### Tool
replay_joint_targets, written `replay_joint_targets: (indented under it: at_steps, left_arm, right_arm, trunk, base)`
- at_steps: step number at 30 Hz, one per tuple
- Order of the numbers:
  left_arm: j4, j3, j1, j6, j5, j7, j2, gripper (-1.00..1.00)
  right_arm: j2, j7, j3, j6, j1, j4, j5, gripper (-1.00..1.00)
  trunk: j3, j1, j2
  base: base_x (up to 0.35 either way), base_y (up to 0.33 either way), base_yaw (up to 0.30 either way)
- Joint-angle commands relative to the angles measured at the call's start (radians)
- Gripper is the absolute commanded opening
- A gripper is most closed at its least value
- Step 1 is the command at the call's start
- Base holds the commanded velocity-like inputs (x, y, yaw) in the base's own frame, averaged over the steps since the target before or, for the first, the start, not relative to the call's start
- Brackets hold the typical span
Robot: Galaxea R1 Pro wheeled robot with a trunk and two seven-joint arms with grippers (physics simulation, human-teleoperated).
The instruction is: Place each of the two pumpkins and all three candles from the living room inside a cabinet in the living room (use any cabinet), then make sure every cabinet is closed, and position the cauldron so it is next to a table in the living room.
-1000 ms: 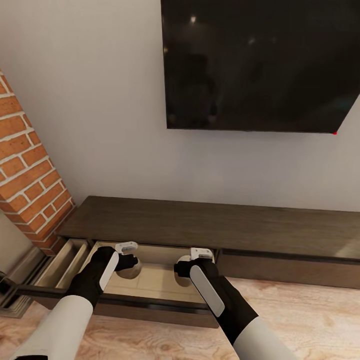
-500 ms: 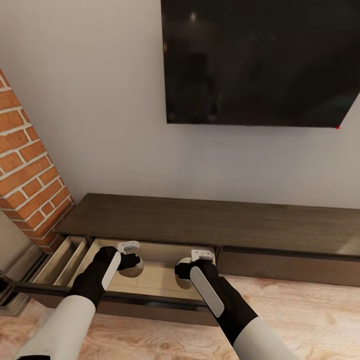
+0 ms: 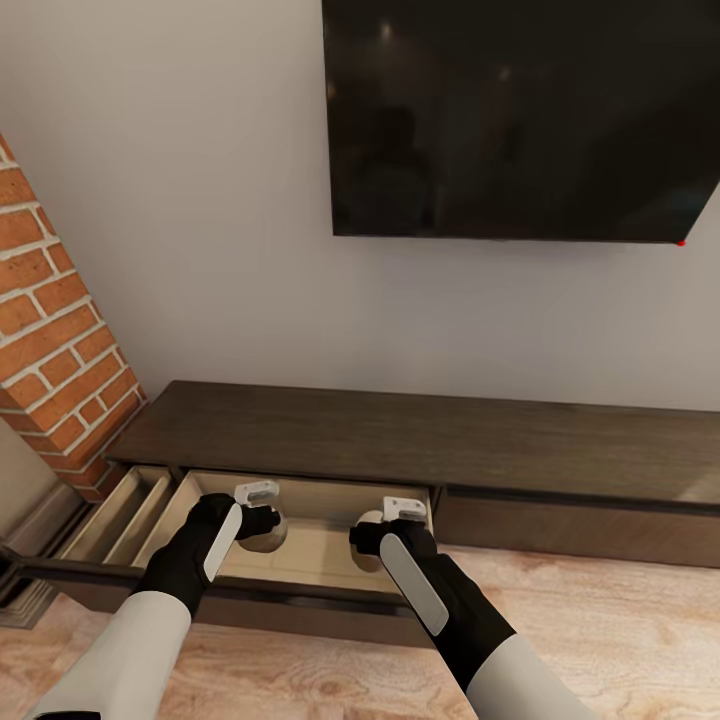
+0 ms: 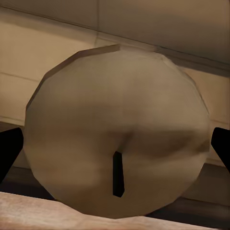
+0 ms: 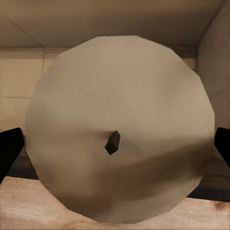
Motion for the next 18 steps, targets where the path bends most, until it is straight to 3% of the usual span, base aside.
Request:
replay_joint_targets:
  at_steps: [1, 8, 18]
  left_arm:
    - [0.000, 0.000, 0.000, 0.000, 0.000, 0.000, 0.000, -1.00]
    - [0.000, 0.000, 0.000, 0.000, 0.000, 0.000, 0.000, -1.00]
    - [0.000, 0.000, 0.001, 0.000, 0.000, 0.000, 0.000, -1.00]
  right_arm:
    - [0.000, 0.000, 0.000, -0.002, 0.000, 0.000, 0.000, -1.00]
    - [0.000, 0.001, 0.000, -0.004, 0.000, 0.000, -0.003, -1.00]
    - [0.000, 0.001, 0.000, -0.004, 0.000, 0.000, -0.005, -1.00]
  trunk:
    - [-0.003, 0.004, -0.007]
    - [-0.025, 0.031, -0.056]
    - [-0.025, 0.031, -0.056]
  base:
    - [0.000, 0.000, 0.000]
    - [0.000, 0.000, 0.000]
    - [0.000, 0.000, 0.000]
